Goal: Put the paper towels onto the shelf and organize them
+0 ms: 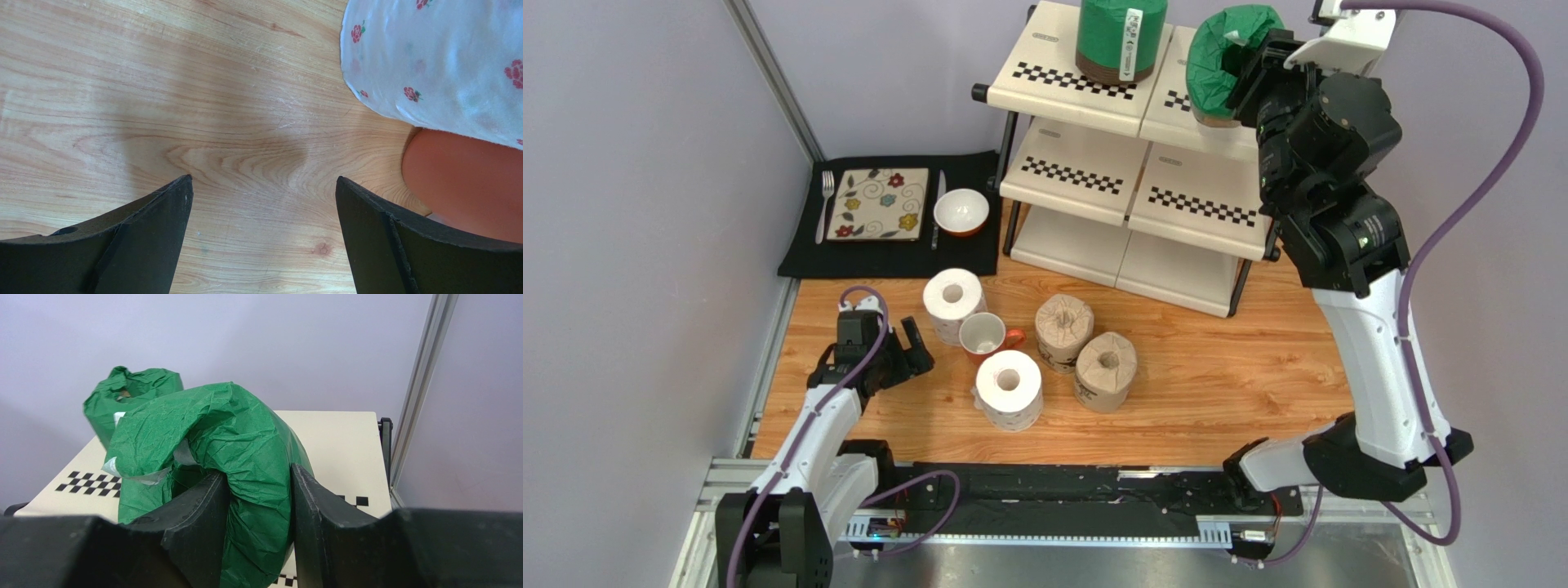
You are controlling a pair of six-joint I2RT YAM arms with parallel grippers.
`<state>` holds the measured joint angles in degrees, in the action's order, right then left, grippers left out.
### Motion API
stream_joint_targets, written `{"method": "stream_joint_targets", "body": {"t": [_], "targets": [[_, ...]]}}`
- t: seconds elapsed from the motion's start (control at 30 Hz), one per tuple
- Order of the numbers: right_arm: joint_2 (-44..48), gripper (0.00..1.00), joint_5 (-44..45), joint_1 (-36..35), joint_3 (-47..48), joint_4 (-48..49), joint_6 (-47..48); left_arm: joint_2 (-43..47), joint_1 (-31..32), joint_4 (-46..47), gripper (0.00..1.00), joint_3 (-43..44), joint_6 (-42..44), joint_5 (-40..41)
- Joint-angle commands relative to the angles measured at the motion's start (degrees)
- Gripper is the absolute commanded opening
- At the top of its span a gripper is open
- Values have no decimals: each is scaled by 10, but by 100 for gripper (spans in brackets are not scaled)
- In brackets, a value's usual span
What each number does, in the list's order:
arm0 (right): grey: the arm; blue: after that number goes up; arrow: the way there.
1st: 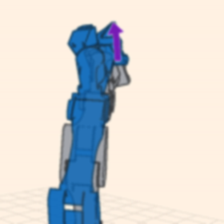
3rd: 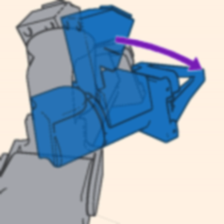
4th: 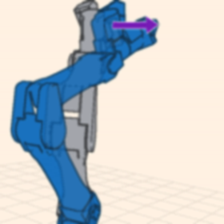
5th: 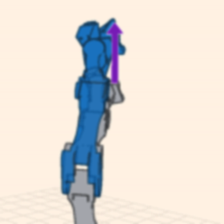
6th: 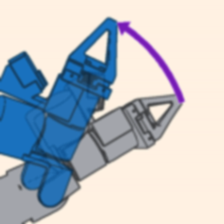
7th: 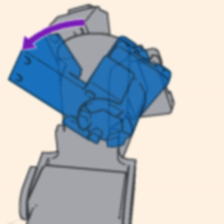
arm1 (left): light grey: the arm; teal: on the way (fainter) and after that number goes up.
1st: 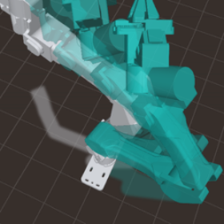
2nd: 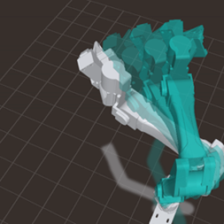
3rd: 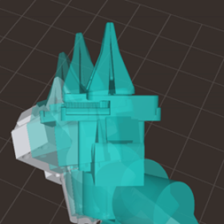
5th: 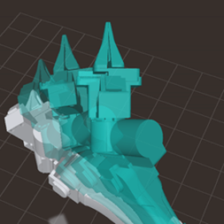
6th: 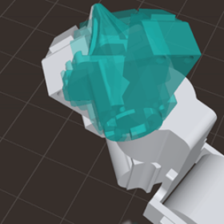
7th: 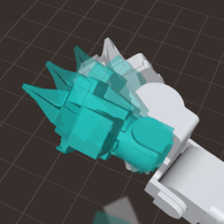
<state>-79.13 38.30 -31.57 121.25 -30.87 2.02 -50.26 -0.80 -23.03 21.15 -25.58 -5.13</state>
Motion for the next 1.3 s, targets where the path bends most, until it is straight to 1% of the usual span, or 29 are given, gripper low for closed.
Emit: {"method": "stream_joint_targets", "body": {"t": [0.0,0.13,0.37,0.63,0.97,1.07,1.1,1.17,1.2,1.27], "targets": [[-9,40,-69,60,33,20,-71,2,-1,-2,95,0,0,-6],[-28,40,-118,97,40,18,-104,2,-2,-3,95,0,1,-6],[-77,39,-194,123,86,12,-135,3,-2,-3,95,1,1,-3],[-103,39,-203,143,103,12,-156,3,-2,-3,95,1,2,-3],[-128,39,-257,176,104,9,-197,2,-1,-4,95,1,3,-1],[-134,43,-262,179,111,7,-199,2,-2,-4,95,1,3,-1],[-136,49,-263,180,113,6,-199,3,-2,-4,95,1,3,-1],[-139,55,-272,183,113,10,-200,2,-2,-4,95,1,3,-1],[-139,59,-276,185,113,10,-205,2,-2,-4,95,1,2,-1],[-142,62,-289,192,113,16,-211,1,-2,-4,95,0,2,-2]]}}
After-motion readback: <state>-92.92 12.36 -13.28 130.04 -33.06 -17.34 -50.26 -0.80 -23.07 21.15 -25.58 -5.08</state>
